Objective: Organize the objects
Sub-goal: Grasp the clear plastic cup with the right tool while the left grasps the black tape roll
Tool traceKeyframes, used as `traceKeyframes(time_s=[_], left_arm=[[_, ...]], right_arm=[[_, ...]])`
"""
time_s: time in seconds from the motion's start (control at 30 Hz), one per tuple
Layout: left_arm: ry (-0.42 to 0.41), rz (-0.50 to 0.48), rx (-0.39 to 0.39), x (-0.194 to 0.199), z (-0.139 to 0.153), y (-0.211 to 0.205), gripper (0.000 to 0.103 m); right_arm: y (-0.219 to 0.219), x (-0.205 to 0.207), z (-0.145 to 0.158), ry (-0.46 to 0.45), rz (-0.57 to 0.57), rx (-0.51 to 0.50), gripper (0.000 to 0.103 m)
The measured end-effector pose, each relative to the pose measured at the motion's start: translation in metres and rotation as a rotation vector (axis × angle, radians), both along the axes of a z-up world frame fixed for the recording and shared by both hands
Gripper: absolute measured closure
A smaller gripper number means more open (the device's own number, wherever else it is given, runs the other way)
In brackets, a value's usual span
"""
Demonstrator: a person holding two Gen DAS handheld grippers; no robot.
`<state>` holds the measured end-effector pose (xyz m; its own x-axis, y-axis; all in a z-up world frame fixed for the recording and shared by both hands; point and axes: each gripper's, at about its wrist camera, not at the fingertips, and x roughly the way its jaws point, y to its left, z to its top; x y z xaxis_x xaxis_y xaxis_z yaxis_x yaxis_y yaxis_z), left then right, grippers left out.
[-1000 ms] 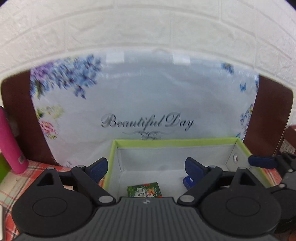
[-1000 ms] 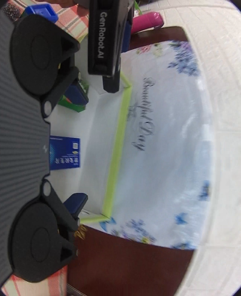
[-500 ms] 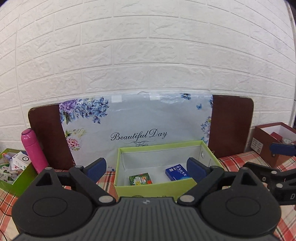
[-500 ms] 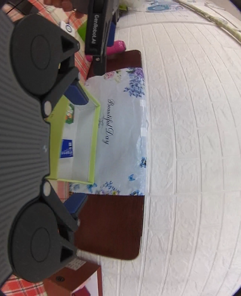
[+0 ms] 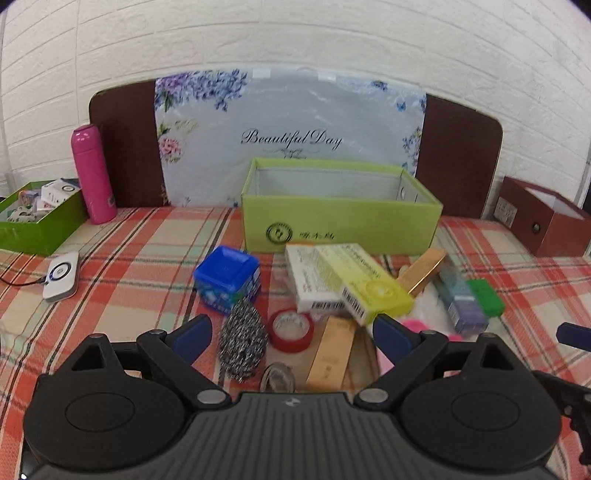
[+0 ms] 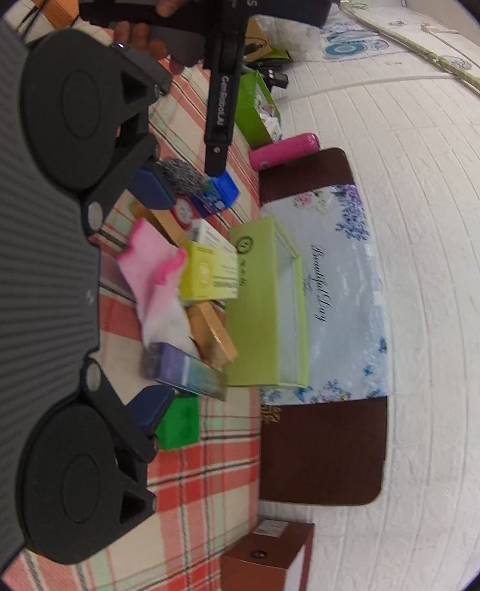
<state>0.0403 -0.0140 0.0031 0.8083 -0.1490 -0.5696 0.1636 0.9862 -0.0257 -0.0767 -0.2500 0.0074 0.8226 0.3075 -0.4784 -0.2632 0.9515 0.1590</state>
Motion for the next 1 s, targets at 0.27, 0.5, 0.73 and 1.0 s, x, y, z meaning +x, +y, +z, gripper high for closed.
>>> traceKeyframes(time_s=[0.27,0.5,0.73,1.0], left_arm=[[0.102,0.027,0.001,-0.007,-0.04,0.022,0.006],[0.102,-0.019,-0.025,0.003,-0.05,0.019,0.014],[0.148,-0.035,-0.039,0.029,-0.067,0.014,0.033],[0.148,-0.042,0.007,0.035,-0.072,0.012,0.033]], right_arm=[[0.028,-0.027,-0.04,0.095,0.051,-0.051,0.0],[-0.004,-0.014,-0.052,0.143,-0.204,-0.128,0.0],[-0.034,-0.026,-0.047,0.142,-0.226,0.0,0.0],[0.004,-0.02,-0.053,0.209,-0.131,-0.179,0.0]])
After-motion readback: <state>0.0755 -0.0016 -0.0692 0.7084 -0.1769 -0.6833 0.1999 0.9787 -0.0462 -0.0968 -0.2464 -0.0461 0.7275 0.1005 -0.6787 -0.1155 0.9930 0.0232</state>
